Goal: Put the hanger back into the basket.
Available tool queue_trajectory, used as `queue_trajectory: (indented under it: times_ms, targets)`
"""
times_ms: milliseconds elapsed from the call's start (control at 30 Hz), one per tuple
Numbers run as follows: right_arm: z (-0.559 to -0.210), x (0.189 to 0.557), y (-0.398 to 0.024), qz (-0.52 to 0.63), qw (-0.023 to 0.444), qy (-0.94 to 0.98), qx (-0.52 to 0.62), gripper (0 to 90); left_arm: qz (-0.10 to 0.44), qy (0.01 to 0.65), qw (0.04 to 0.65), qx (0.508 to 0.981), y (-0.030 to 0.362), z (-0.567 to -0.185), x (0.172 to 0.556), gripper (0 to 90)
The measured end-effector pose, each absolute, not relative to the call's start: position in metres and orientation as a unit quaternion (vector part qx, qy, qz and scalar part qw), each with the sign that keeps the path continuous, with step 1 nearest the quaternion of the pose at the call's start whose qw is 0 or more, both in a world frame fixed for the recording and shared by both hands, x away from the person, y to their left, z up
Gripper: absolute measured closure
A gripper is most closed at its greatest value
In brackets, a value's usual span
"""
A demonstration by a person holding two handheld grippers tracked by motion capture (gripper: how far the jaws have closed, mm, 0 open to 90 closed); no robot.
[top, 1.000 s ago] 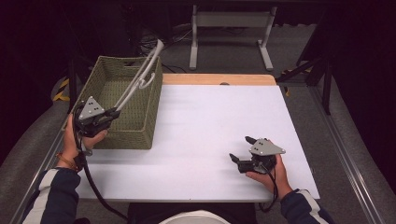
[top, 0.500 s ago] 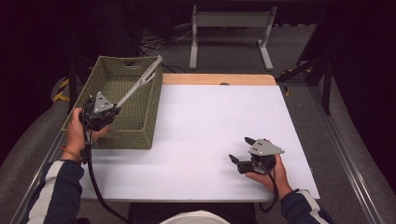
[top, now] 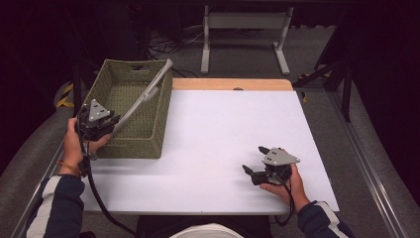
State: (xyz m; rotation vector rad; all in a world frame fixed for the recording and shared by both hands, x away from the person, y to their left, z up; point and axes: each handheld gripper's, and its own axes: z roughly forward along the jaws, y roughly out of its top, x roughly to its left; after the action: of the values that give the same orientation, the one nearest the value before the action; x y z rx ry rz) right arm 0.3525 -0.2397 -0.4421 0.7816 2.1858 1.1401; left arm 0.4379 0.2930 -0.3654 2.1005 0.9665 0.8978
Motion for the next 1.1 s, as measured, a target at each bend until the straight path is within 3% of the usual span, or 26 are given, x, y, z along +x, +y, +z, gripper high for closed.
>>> queue_trajectory:
  times_ms: [167, 367, 700, 867, 1100]
  targets:
    - [-0.442, 0.352, -0.239, 0.424, 0.275, 0.814, 0.288, 16.0, 0.338, 0.370, 0.354, 0.790, 0.293, -0.363, 0.430, 62.4]
    - [-0.441, 0.352, -0.240, 0.424, 0.280, 0.812, 0.287, 16.1, 0.340, 0.340, 0.413, 0.774, 0.280, -0.363, 0.414, 48.4]
    - [-0.435, 0.351, -0.243, 0.430, 0.301, 0.801, 0.289, 16.8, 0.350, 0.308, 0.474, 0.747, 0.260, -0.361, 0.394, 16.9]
    - [-0.434, 0.351, -0.244, 0.430, 0.309, 0.797, 0.289, 16.8, 0.353, 0.296, 0.496, 0.736, 0.250, -0.361, 0.386, 9.0]
    - [-0.432, 0.350, -0.244, 0.432, 0.315, 0.794, 0.289, 16.7, 0.341, 0.261, 0.524, 0.735, 0.237, -0.364, 0.377, 6.3]
